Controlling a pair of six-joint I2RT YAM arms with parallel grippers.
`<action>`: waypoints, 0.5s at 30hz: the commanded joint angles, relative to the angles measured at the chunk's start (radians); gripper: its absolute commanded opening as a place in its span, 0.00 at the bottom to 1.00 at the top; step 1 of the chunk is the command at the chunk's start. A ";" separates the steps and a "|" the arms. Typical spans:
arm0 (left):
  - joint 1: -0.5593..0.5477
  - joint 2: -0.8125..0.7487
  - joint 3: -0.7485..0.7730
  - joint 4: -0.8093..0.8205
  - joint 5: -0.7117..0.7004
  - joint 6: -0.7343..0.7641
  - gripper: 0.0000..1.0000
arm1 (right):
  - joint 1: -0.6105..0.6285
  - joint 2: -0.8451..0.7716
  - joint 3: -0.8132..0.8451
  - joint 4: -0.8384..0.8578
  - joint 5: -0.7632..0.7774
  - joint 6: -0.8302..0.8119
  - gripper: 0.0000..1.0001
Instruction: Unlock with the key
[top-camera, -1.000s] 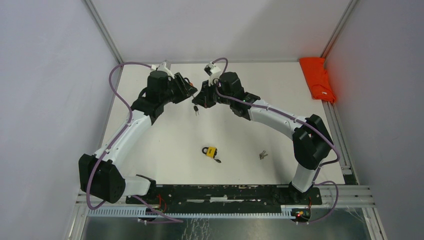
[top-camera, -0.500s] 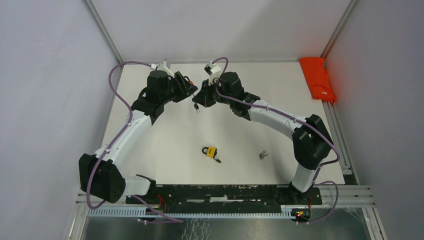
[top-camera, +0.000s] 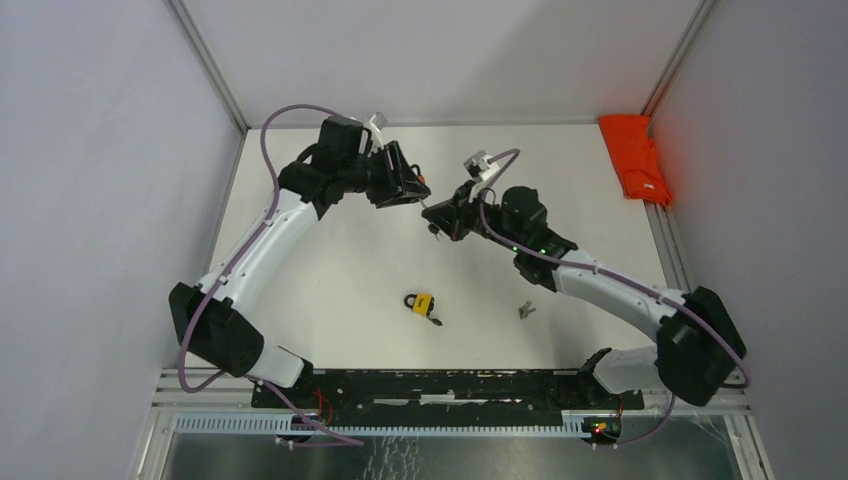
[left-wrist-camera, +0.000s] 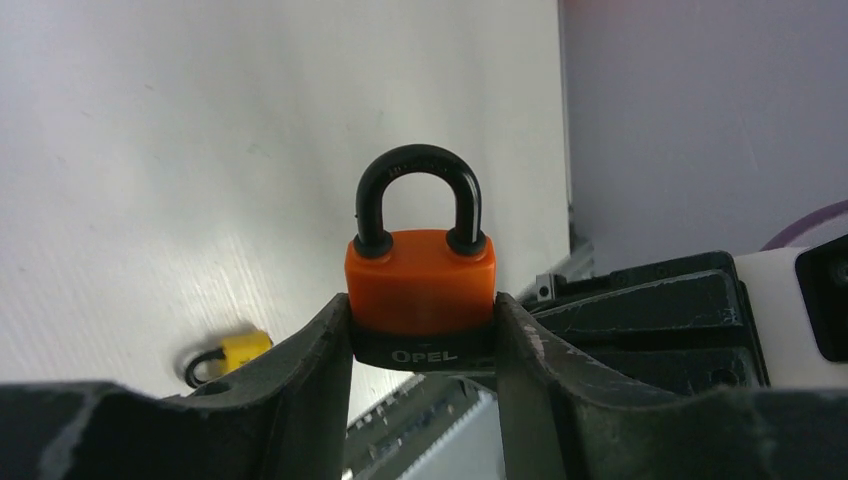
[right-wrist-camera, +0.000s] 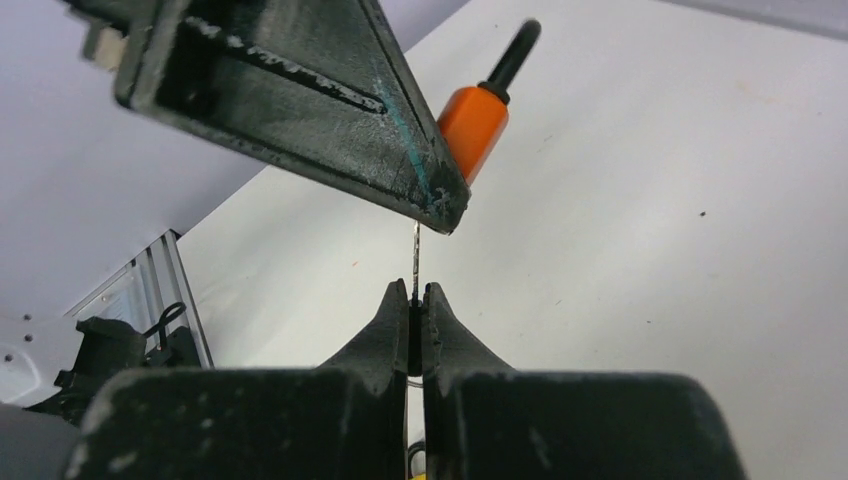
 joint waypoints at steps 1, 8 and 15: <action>0.013 0.083 0.107 -0.159 0.103 0.079 0.02 | -0.019 -0.123 -0.063 0.098 -0.004 -0.043 0.00; 0.012 0.153 0.147 -0.245 0.162 0.086 0.02 | -0.024 -0.174 -0.152 0.119 -0.036 0.033 0.00; 0.014 0.166 0.155 -0.238 0.161 0.078 0.02 | -0.021 -0.164 -0.195 0.169 -0.131 0.112 0.00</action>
